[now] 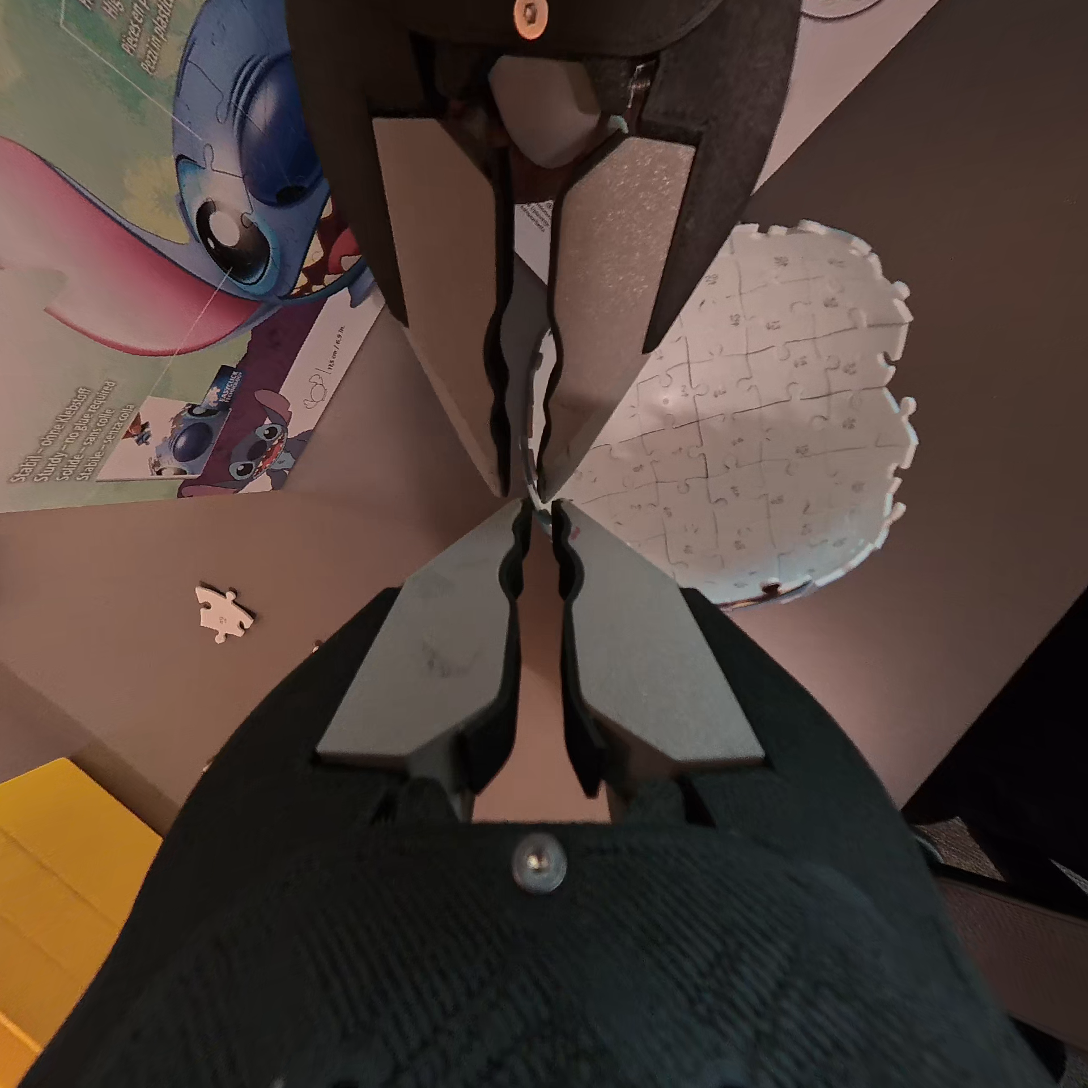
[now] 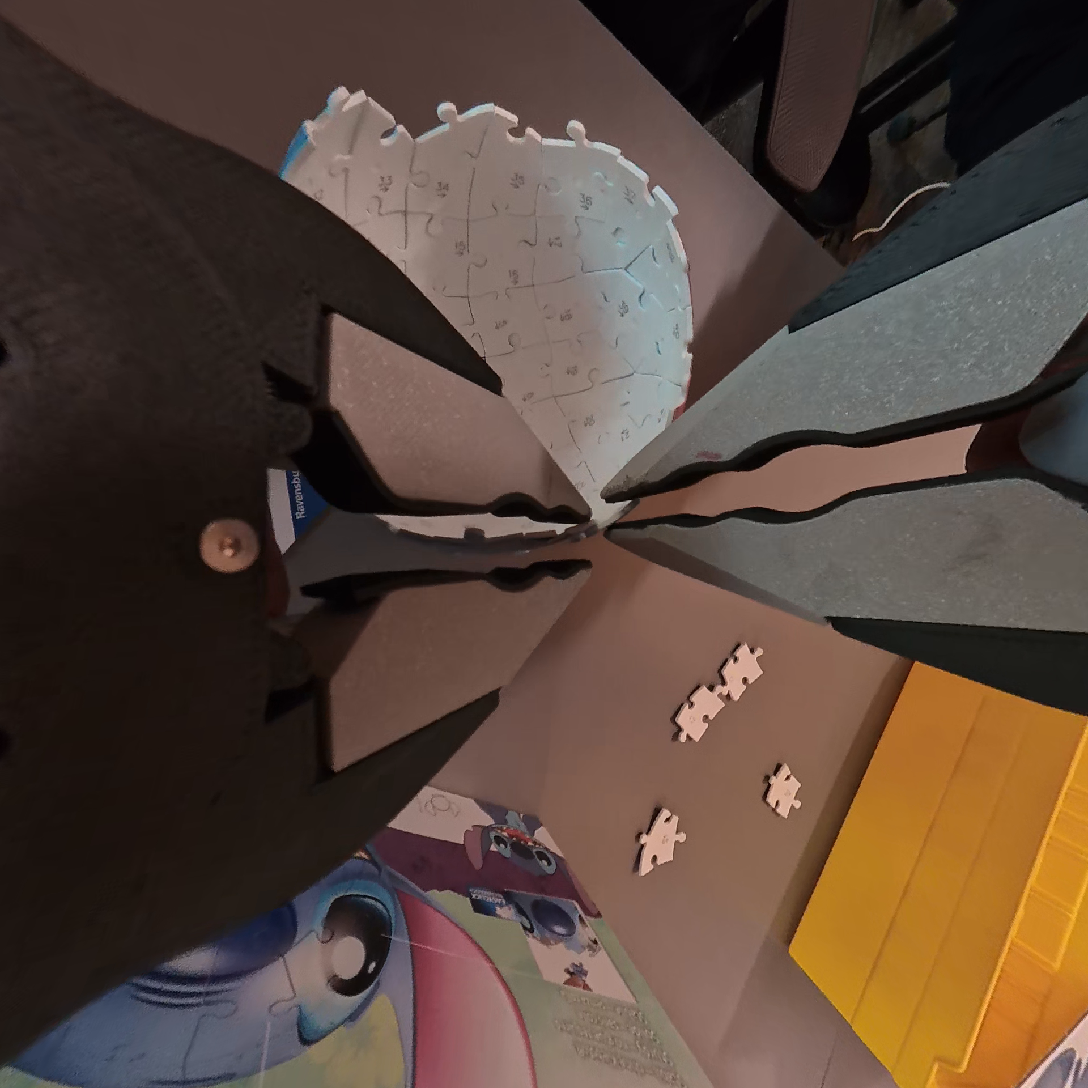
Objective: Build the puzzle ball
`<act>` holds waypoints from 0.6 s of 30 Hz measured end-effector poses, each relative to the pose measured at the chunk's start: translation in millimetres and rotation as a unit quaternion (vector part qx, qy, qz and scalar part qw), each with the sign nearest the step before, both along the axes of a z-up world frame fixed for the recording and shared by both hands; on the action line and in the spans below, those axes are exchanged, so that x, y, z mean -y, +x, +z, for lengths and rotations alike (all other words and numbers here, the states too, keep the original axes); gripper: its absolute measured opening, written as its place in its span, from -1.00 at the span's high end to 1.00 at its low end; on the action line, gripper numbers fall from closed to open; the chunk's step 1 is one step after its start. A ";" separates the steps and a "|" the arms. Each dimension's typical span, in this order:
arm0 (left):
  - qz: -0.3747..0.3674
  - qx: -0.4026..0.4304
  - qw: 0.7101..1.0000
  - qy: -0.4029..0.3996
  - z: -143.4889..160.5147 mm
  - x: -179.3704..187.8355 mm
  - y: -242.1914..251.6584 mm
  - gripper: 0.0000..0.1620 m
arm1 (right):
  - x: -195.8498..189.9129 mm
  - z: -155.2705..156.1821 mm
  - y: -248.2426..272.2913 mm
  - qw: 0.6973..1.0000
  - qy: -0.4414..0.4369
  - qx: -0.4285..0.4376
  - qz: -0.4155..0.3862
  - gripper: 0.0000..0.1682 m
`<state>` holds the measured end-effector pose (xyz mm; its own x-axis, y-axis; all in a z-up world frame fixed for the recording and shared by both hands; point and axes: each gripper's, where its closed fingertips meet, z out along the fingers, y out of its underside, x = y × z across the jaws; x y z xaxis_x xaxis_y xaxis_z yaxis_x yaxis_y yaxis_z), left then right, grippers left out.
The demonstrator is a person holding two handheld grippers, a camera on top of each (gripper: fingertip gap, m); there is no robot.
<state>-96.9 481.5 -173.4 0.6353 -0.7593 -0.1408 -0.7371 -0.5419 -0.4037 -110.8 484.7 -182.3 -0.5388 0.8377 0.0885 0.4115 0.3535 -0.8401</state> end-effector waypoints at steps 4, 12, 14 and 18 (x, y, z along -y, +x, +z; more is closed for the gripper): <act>-0.004 -0.002 1.000 0.004 0.9 -0.6 1.4 0.96 | 2.4 0.4 1.1 1.000 0.007 -0.007 0.015 0.96; -0.007 0.003 1.000 0.002 -0.3 -0.7 2.2 0.96 | 2.6 -0.9 2.5 0.999 0.007 -0.010 0.031 0.97; -0.006 0.006 1.000 0.003 -0.3 -1.3 1.3 0.96 | 1.3 -1.1 2.5 0.999 0.018 -0.013 0.032 0.98; -0.007 0.007 1.000 0.007 -0.8 -2.5 1.3 0.96 | -0.6 -1.3 3.4 0.999 0.016 -0.005 0.027 0.98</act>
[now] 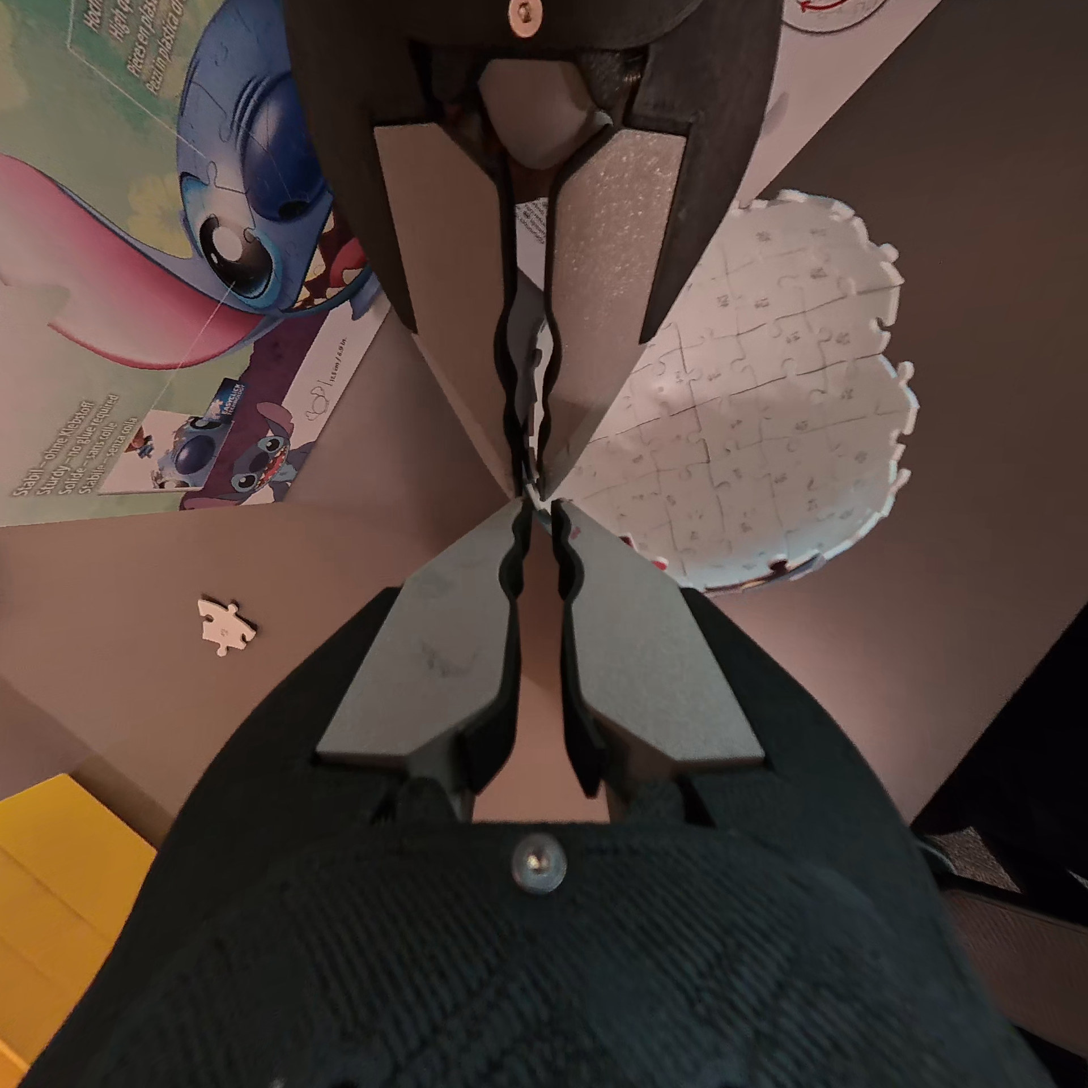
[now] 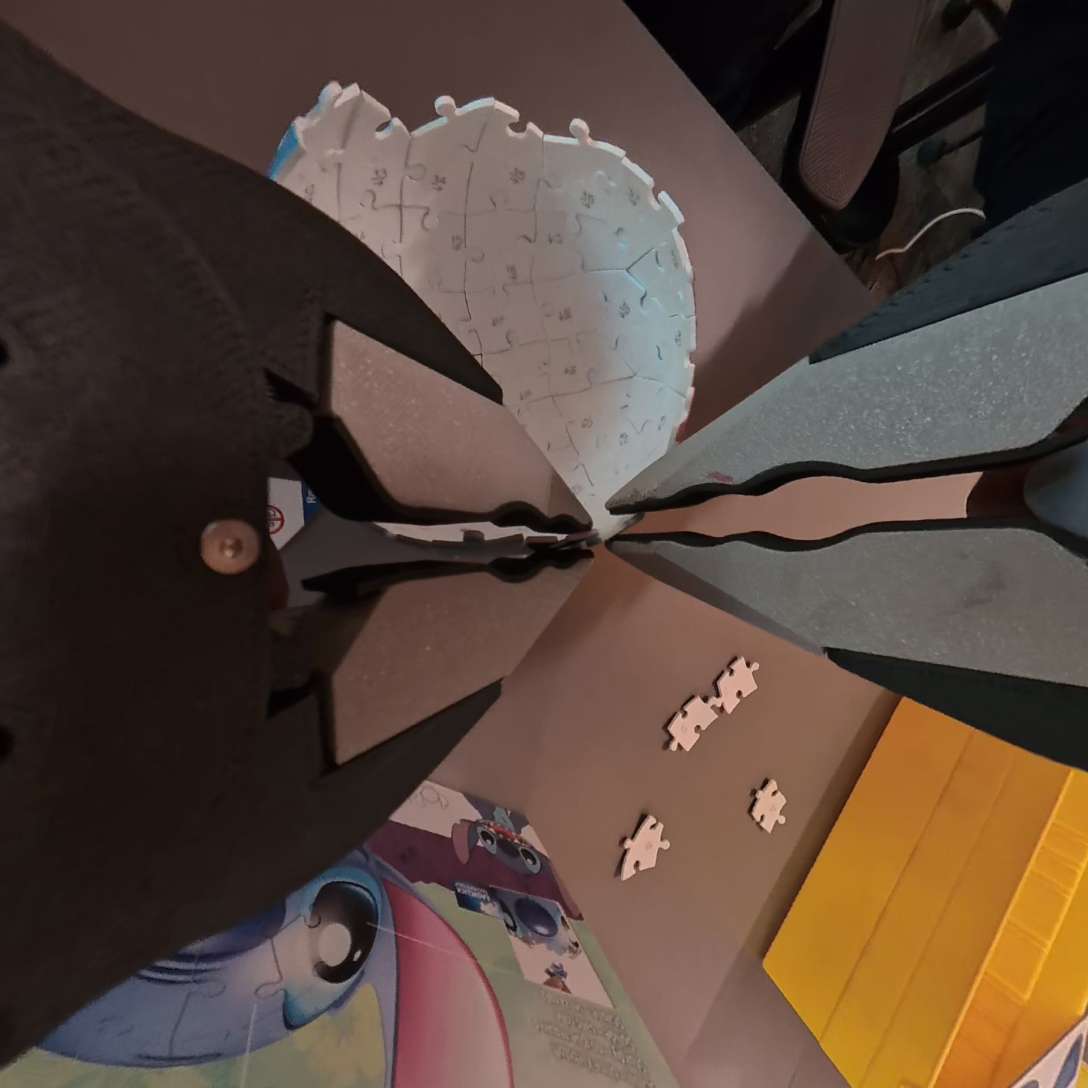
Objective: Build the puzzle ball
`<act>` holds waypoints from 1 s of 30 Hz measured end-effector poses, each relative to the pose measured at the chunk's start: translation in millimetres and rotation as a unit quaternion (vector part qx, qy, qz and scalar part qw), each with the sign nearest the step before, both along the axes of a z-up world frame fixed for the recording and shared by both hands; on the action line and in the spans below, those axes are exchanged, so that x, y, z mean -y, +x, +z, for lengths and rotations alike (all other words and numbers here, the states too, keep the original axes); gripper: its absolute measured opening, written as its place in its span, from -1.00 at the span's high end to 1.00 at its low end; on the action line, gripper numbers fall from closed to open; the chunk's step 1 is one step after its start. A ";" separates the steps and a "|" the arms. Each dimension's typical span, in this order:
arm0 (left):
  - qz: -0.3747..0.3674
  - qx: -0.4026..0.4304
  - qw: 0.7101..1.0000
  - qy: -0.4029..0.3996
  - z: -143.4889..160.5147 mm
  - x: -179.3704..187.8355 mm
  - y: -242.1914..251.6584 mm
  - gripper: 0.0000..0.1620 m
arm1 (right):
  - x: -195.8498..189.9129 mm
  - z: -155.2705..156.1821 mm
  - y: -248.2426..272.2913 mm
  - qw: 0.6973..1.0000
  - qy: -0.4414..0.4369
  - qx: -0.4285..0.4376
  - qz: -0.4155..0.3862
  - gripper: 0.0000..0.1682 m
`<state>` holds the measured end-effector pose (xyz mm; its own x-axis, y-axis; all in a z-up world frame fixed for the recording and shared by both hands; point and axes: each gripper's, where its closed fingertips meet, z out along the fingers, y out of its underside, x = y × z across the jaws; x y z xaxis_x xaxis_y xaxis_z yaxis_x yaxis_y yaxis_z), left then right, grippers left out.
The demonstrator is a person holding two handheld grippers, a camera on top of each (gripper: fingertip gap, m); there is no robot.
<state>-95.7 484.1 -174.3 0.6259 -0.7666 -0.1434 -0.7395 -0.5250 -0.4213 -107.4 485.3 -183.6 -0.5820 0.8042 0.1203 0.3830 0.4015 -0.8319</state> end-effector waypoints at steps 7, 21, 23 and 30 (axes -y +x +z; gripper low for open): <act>0.000 -0.012 1.000 0.005 -1.5 -1.4 -1.3 0.97 | -2.1 -2.3 -0.4 0.999 0.042 0.003 -0.008 0.99; 0.027 -0.009 0.999 0.016 -0.3 -7.8 -4.5 0.98 | -7.6 -2.3 -2.5 0.998 0.046 0.008 -0.035 0.99; 0.028 -0.002 1.000 0.013 1.4 -7.5 -4.1 0.97 | -7.8 0.6 -3.3 0.999 0.012 0.019 -0.042 0.98; 0.031 -0.009 0.999 -0.011 -2.5 -9.0 0.6 0.96 | -9.0 -1.7 0.7 0.999 0.017 0.021 -0.038 0.98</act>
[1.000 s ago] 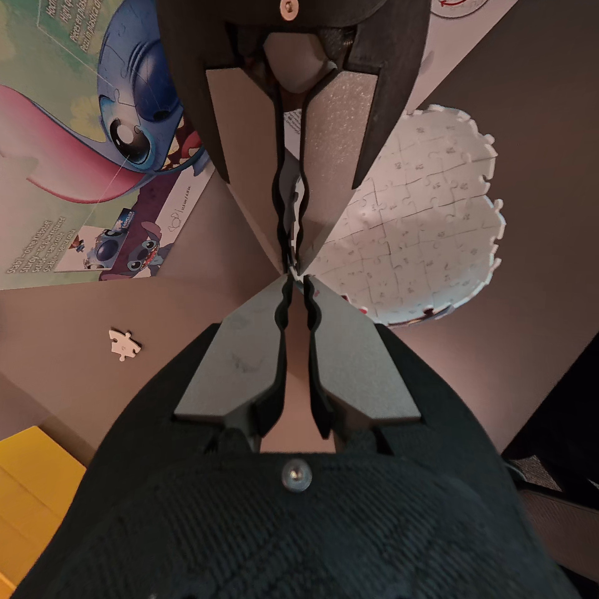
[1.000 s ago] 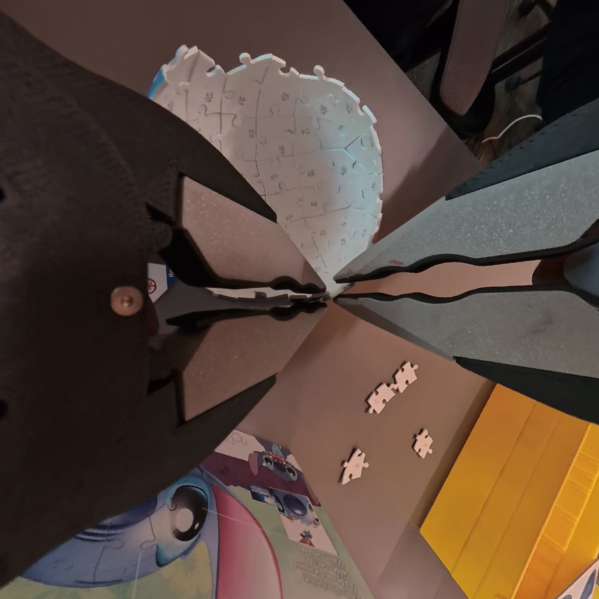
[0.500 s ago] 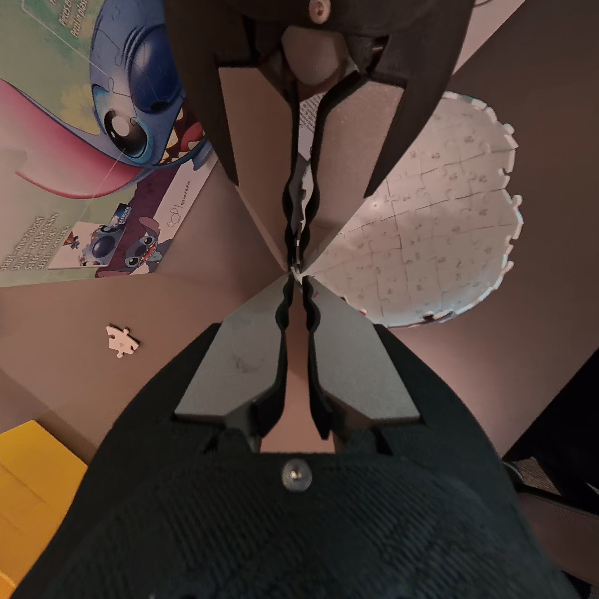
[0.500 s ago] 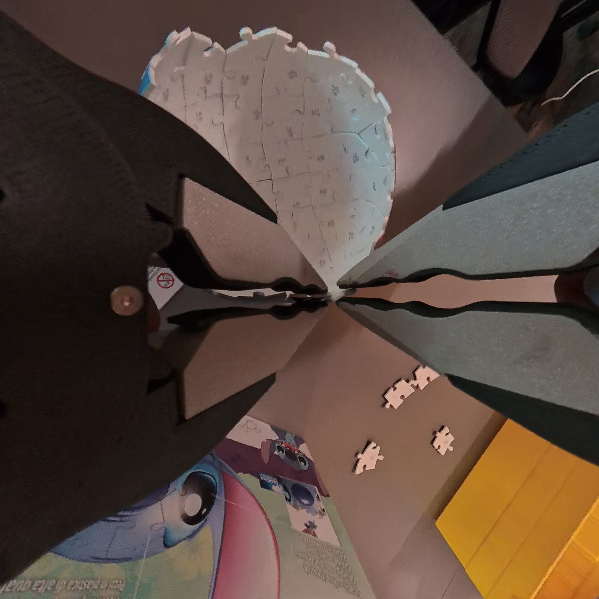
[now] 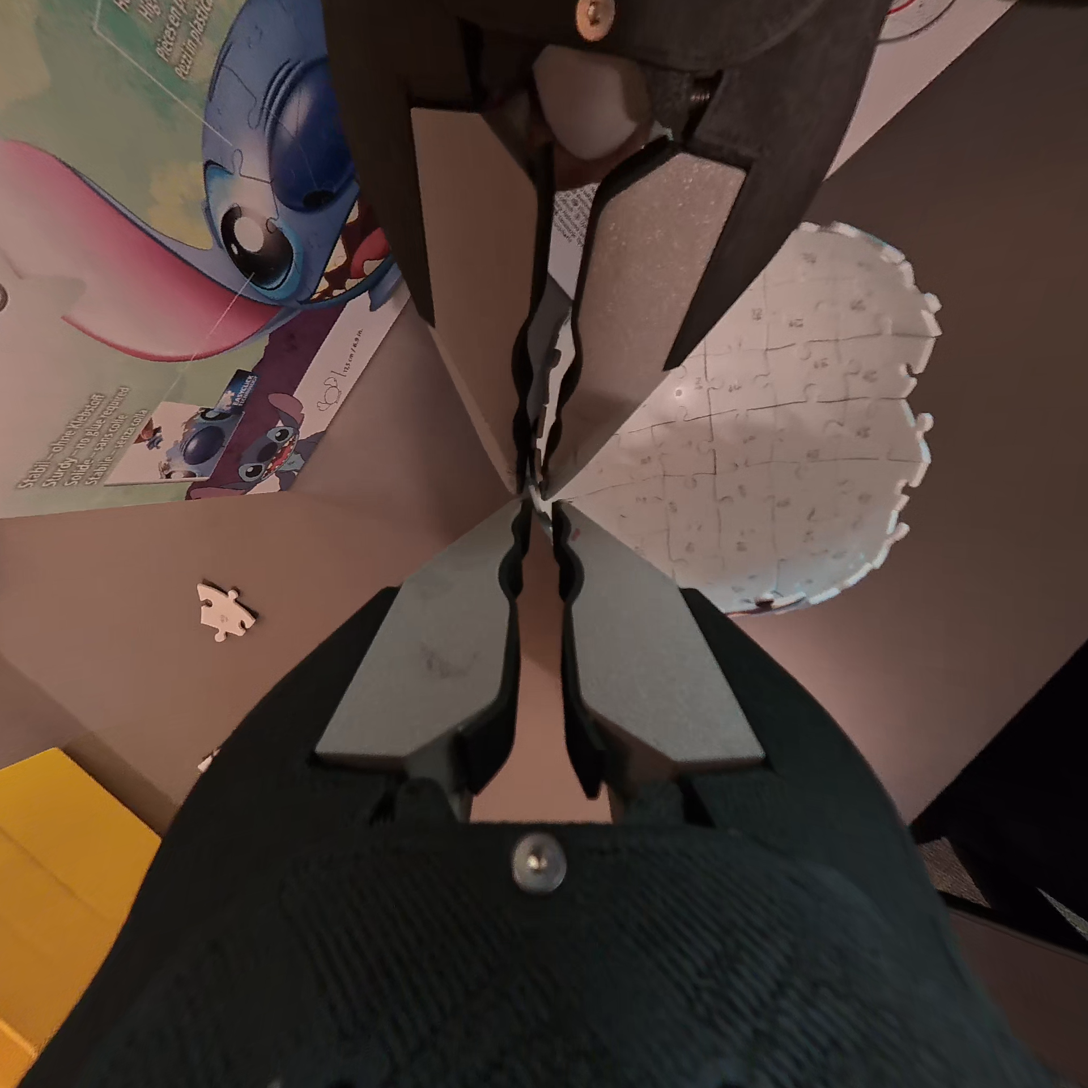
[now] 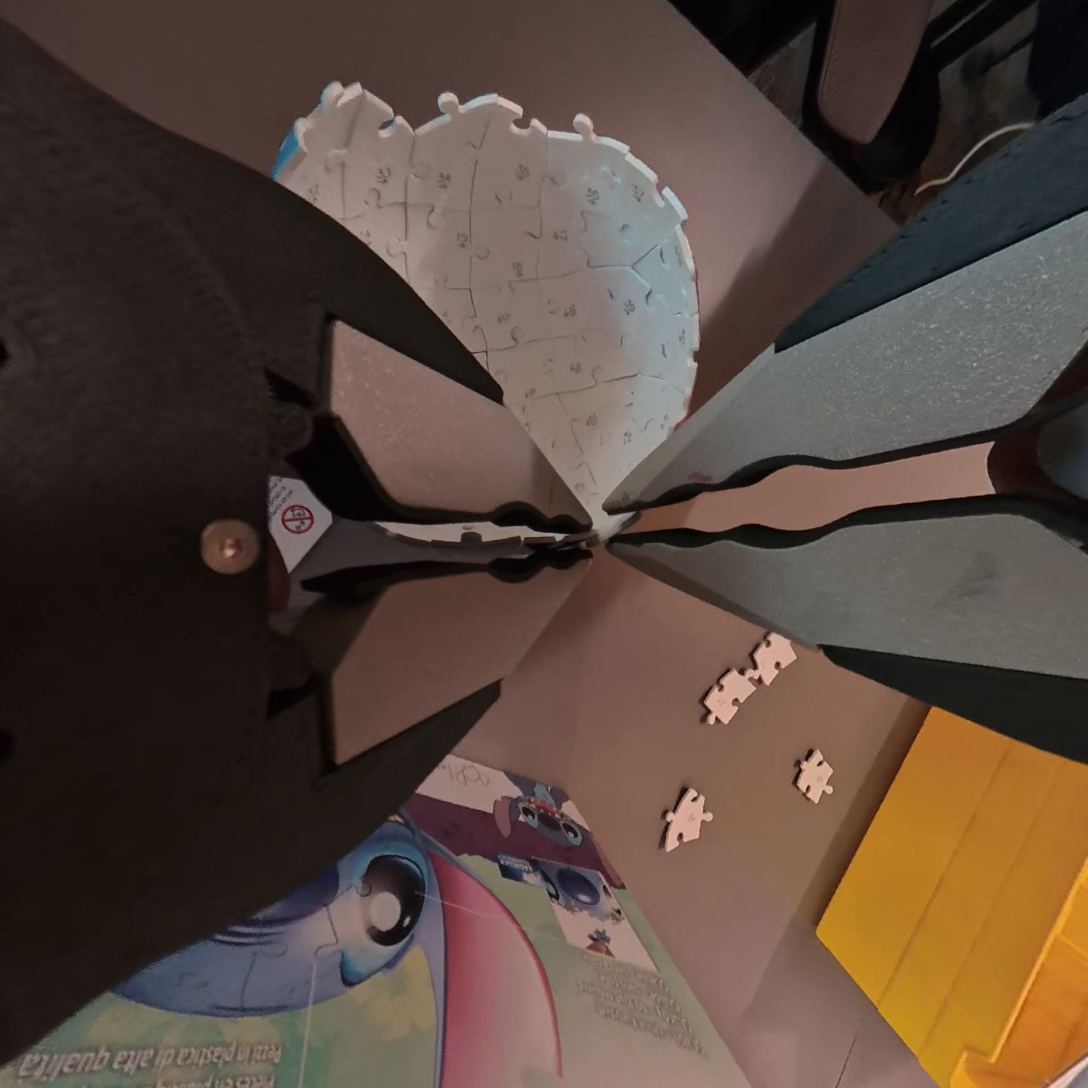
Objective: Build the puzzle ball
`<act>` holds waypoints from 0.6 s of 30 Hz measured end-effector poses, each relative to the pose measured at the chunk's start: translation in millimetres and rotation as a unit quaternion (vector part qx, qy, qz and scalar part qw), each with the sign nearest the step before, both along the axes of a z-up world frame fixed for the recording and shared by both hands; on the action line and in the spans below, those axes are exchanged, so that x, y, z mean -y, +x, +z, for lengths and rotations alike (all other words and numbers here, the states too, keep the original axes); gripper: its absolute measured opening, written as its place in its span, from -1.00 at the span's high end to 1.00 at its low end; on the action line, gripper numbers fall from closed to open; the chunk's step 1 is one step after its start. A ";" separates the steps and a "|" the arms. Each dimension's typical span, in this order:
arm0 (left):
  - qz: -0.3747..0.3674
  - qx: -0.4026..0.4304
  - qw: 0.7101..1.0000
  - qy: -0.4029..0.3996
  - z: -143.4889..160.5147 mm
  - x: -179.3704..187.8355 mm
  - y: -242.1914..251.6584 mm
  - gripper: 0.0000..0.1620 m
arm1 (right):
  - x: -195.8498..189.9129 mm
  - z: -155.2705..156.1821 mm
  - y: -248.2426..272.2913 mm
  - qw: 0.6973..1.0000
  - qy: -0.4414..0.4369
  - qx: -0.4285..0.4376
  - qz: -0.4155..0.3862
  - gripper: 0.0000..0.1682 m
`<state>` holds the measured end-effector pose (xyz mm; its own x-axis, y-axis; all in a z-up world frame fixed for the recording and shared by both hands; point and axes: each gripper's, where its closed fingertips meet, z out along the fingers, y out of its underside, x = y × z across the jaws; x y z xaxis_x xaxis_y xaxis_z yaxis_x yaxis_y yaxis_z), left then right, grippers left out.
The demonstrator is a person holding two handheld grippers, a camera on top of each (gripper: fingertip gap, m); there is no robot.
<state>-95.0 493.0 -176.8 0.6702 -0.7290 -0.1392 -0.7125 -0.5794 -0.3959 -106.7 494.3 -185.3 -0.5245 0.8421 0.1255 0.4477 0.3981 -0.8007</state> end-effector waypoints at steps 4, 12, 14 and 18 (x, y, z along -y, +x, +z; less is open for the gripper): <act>0.002 -0.007 1.000 -0.017 -6.3 -0.6 2.7 0.92 | 1.2 -0.4 1.6 1.000 -0.010 0.000 0.003 0.98; -0.006 -0.027 1.000 -0.001 -9.4 -3.7 3.1 0.97 | -8.8 10.7 9.8 1.000 -0.010 0.008 -0.012 0.75; -0.011 -0.026 1.000 0.006 -7.7 -4.2 5.2 0.98 | -14.7 13.6 13.7 1.000 0.001 0.019 -0.024 0.72; -0.016 -0.041 0.999 0.020 -6.0 -5.8 7.0 0.99 | -17.8 10.0 18.0 0.997 0.046 0.042 -0.036 0.66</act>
<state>-88.1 498.8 -182.8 0.6315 -0.7429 -0.2220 -0.7615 -0.5405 -0.3577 -88.8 512.1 -175.3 -0.4745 0.8652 0.1618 0.5425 0.4322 -0.7204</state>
